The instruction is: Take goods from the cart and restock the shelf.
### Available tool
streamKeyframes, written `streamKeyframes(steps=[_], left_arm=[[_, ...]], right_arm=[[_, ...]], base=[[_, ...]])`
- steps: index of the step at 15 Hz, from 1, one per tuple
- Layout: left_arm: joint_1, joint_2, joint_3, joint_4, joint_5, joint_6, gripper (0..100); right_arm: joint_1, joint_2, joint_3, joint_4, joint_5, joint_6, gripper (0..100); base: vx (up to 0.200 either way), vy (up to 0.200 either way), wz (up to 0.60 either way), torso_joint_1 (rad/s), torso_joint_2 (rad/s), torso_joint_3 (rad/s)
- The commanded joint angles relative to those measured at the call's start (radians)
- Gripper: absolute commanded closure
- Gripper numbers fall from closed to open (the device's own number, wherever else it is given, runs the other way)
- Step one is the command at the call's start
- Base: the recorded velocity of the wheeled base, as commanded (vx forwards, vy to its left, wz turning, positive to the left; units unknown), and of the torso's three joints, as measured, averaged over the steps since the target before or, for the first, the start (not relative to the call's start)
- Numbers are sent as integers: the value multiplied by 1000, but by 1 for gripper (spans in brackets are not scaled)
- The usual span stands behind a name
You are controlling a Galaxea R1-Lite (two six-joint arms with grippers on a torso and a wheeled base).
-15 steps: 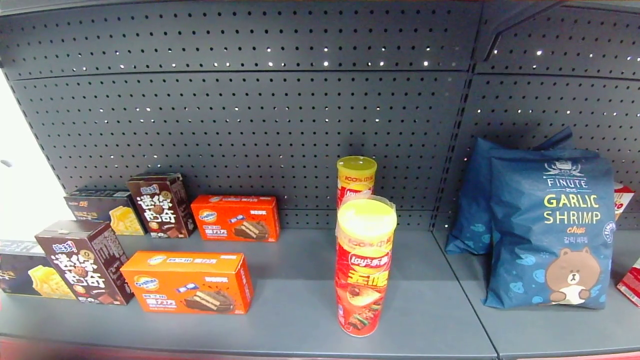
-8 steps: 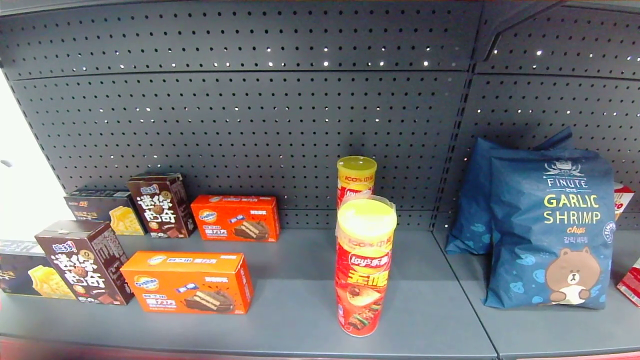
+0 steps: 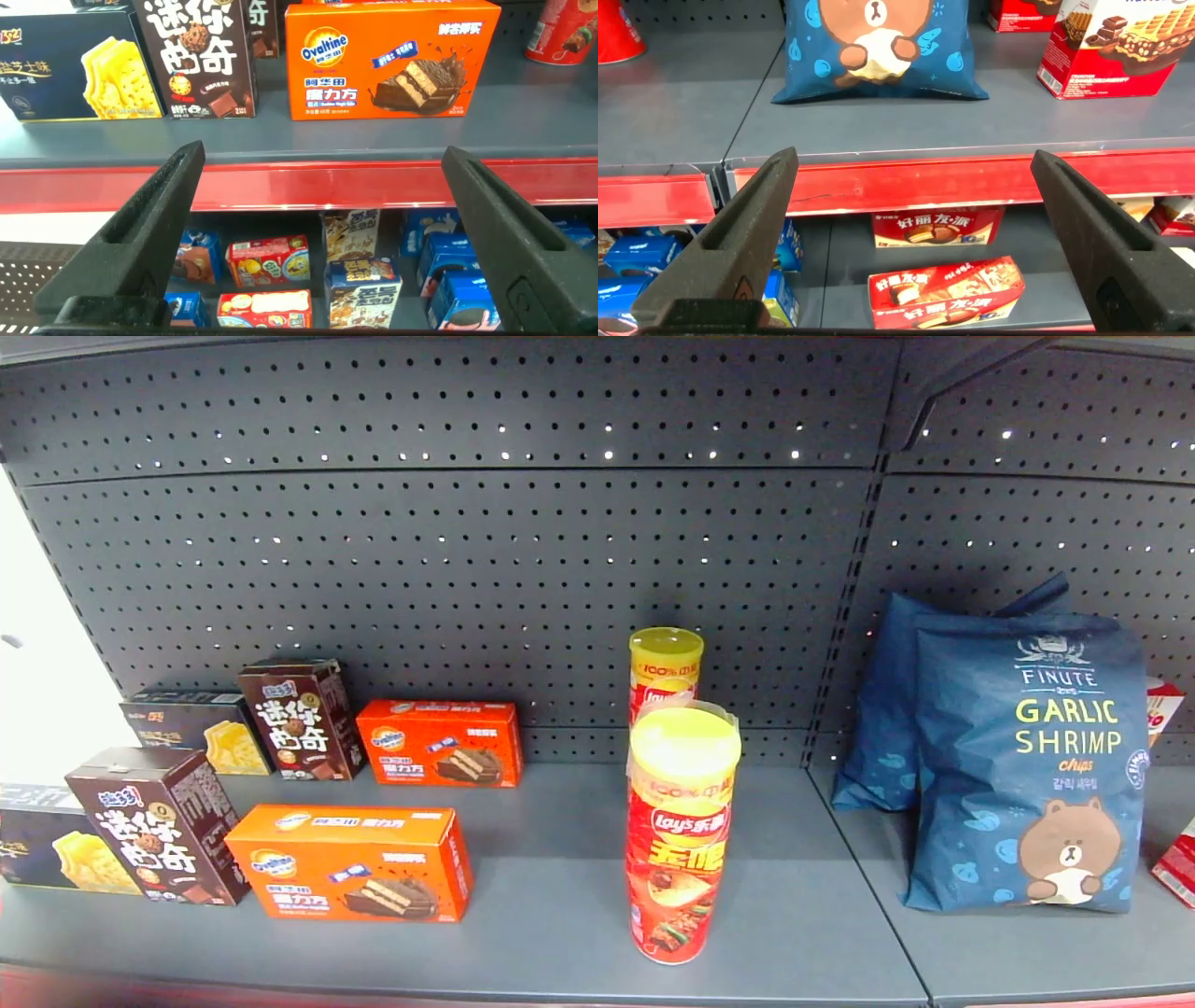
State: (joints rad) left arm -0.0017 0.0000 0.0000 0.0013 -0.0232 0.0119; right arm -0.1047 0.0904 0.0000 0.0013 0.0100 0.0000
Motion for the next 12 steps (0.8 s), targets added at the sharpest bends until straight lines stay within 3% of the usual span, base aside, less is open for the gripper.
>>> streamKeyframes(steps=[1,8,9,10,12], left_arm=[[0,2,0,0,0,0,0],[0,2,0,0,0,0,0],[0,2,0,0,0,0,0],[0,2,0,0,0,0,0],[0,2,0,0,2,-1,0]], right_arm=[[0,2,0,0,1,0,0],[7,2,0,-3,31,-49,0],[25,0,0,-3,41,-48,0],[100,-38,0,0,38,-32,0],[103,-90,0,0,8,9,0]], base=[[0,0,0,0,0,0],[0,0,0,0,0,0],[0,0,0,0,0,0],[0,0,0,0,0,0],[0,0,0,0,0,0]])
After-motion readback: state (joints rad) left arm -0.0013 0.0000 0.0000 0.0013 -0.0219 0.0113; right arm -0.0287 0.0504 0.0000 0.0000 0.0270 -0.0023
